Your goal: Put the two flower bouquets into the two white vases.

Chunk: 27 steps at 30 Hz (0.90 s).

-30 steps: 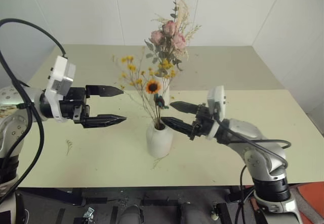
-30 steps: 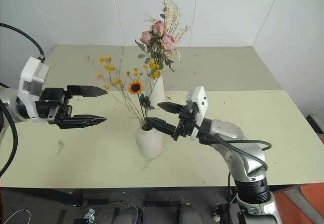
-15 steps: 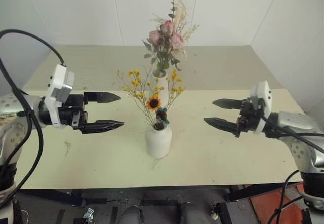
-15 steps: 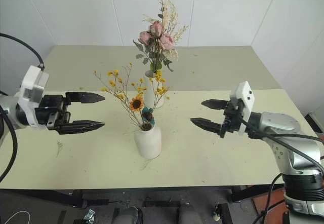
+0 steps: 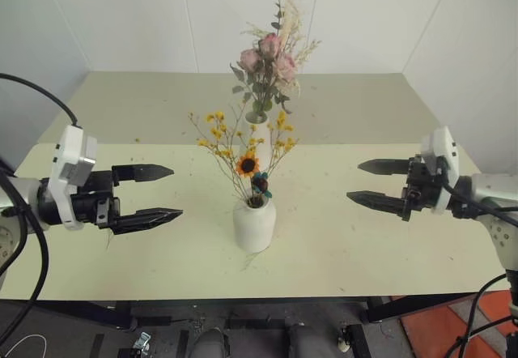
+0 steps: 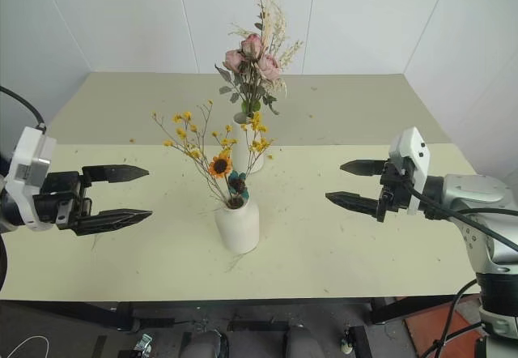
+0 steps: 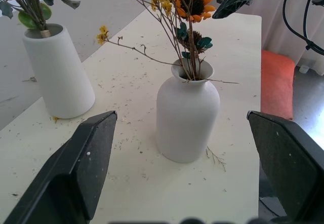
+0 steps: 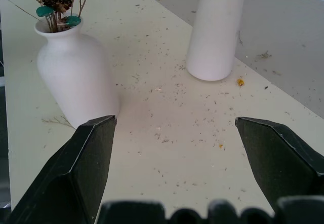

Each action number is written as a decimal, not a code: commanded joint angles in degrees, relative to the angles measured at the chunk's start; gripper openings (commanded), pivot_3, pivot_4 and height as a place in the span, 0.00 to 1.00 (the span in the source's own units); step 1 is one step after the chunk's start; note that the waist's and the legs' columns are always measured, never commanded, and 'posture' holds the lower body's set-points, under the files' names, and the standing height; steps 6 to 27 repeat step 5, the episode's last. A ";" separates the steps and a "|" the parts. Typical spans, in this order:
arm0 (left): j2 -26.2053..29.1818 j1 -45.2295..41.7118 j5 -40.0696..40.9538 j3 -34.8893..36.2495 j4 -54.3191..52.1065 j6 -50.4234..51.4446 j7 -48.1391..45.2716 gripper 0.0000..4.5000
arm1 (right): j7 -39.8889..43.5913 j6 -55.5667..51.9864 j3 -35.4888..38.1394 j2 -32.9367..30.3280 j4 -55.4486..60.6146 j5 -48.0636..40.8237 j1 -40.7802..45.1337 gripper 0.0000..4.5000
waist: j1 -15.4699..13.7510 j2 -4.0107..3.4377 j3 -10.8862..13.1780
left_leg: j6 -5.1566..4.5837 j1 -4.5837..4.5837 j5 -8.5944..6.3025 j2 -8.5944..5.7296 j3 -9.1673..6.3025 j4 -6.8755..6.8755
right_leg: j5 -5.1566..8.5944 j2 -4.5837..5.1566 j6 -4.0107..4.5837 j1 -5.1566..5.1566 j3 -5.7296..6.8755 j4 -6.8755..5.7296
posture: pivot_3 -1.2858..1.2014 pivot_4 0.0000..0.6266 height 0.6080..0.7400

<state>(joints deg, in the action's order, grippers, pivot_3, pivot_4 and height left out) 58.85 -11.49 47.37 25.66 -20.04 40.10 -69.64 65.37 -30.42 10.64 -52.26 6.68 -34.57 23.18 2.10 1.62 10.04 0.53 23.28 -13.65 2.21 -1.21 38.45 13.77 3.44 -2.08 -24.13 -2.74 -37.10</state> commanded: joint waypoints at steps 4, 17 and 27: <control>0.85 -0.12 1.67 2.19 -1.59 0.01 0.75 1.00 | 0.43 0.49 3.14 -1.61 0.50 -0.66 1.05 0.99 | -0.02 0.00 0.00 | 0.00 0.00 0.00 0.00 0.00 0.00 | 0.00 0.00 0.00 0.01 0.00 0.00 | 0.52 0.24 1.00; 0.76 -0.18 1.73 2.04 -1.66 0.00 0.92 1.00 | 0.43 0.39 3.16 -1.62 0.54 -0.69 1.11 0.99 | -0.02 0.00 0.00 | 0.00 -0.01 0.00 0.00 0.00 0.00 | 0.00 0.00 0.00 0.00 0.00 0.00 | 0.52 0.24 1.00; 0.76 -0.18 1.73 2.04 -1.66 0.00 0.92 1.00 | 0.43 0.39 3.16 -1.62 0.54 -0.69 1.11 0.99 | -0.02 0.00 0.00 | 0.00 -0.01 0.00 0.00 0.00 0.00 | 0.00 0.00 0.00 0.00 0.00 0.00 | 0.52 0.24 1.00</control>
